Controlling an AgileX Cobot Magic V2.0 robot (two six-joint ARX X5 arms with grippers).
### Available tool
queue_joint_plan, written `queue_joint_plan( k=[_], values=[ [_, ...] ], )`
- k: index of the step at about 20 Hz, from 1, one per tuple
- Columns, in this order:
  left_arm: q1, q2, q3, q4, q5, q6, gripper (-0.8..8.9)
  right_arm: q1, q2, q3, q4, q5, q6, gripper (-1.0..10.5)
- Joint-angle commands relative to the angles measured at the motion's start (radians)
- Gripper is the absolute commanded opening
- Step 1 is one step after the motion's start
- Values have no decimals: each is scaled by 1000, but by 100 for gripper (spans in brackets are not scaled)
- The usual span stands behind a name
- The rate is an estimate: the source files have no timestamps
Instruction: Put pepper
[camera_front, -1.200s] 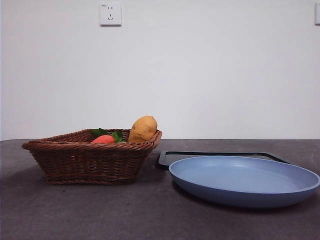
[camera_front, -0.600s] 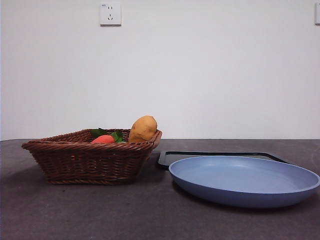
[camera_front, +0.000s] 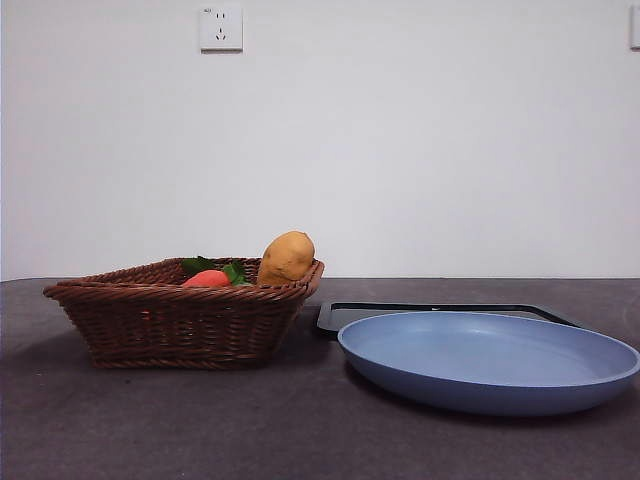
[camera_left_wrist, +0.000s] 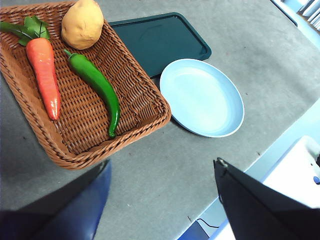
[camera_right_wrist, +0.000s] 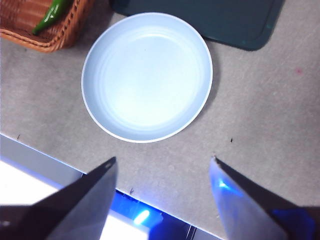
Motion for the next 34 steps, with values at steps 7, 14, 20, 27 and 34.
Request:
queue_joint_plan(
  k=[7, 14, 20, 27, 34],
  values=[
    [-3, 4, 16, 19, 6, 3, 366, 4, 205, 16, 118, -1, 14, 338],
    [-3, 5, 16, 19, 7, 3, 366, 4, 520, 16, 291, -1, 13, 337],
    [-3, 5, 16, 19, 7, 3, 366, 4, 719, 16, 426, 1, -3, 308],
    [-3, 5, 16, 19, 6, 1, 366, 4, 840, 16, 479, -1, -13, 261],
    [-3, 6, 16, 19, 6, 1, 366, 4, 892, 16, 480, -5, -10, 27]
  ],
)
